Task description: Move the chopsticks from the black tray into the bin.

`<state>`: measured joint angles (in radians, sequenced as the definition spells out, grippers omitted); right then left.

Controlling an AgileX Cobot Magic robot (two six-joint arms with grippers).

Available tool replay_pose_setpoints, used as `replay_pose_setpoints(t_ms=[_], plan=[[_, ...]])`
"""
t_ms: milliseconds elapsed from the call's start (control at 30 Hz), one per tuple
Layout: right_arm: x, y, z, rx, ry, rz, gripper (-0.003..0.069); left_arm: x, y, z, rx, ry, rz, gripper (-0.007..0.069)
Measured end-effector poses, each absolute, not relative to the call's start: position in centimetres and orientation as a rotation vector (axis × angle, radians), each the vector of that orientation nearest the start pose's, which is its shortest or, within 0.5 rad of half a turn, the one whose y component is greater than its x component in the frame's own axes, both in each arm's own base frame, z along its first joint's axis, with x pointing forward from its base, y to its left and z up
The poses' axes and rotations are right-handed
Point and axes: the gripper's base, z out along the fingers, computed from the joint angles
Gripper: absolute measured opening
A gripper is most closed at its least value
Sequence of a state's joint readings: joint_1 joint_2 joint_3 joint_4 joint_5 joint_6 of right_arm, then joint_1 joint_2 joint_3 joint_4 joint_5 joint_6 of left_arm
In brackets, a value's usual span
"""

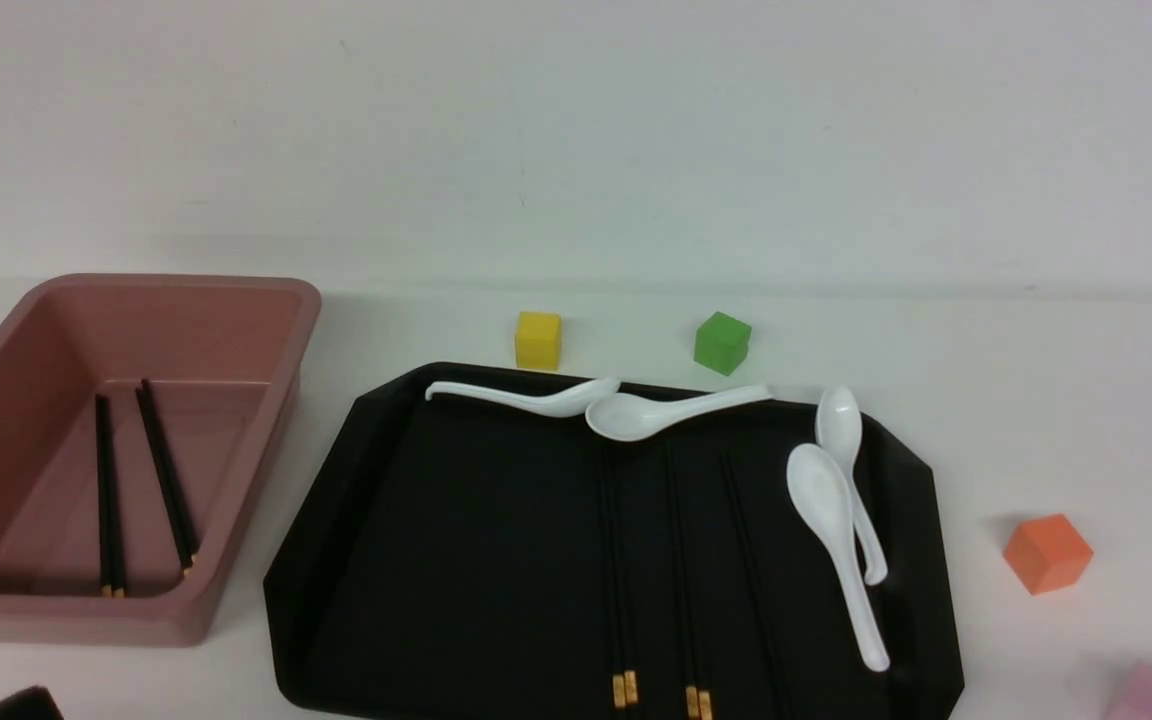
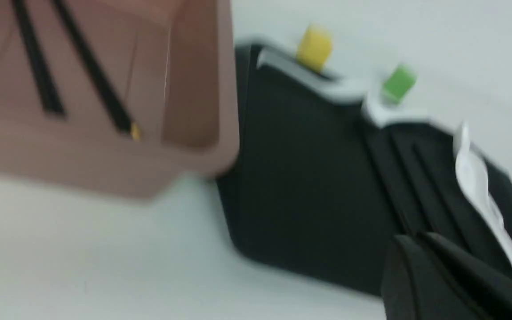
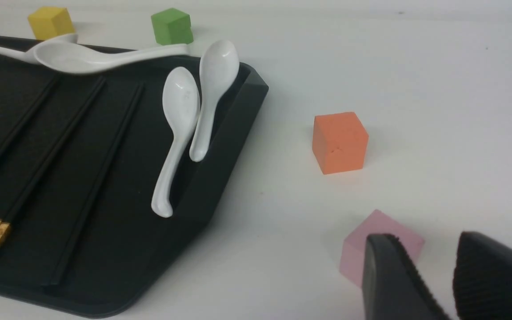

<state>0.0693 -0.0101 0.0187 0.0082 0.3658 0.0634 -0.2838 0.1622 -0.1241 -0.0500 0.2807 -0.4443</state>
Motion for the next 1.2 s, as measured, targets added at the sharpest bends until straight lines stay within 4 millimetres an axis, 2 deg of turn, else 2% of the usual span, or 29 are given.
replay_pose_setpoints(t_ms=[167,333,600,800,1200], plan=[[5.3,0.4,17.5,0.000,1.859,0.100,0.0239,6.2,-1.2,20.0,-0.229,1.764,-0.440,-0.0013],[5.3,0.4,17.5,0.000,1.859,0.100,0.0239,5.6,-0.7,18.5,-0.183,1.801,-0.323,-0.0012],[5.3,0.4,17.5,0.000,1.859,0.100,0.0239,5.1,-0.5,16.9,-0.192,1.907,-0.263,-0.0006],[5.3,0.4,17.5,-0.001,1.859,0.099,0.0239,5.2,-0.2,16.9,-0.247,1.881,-0.229,-0.0001],[5.3,0.4,17.5,-0.001,1.859,0.100,0.0239,5.2,-0.2,16.9,-0.248,1.879,-0.230,0.0008]])
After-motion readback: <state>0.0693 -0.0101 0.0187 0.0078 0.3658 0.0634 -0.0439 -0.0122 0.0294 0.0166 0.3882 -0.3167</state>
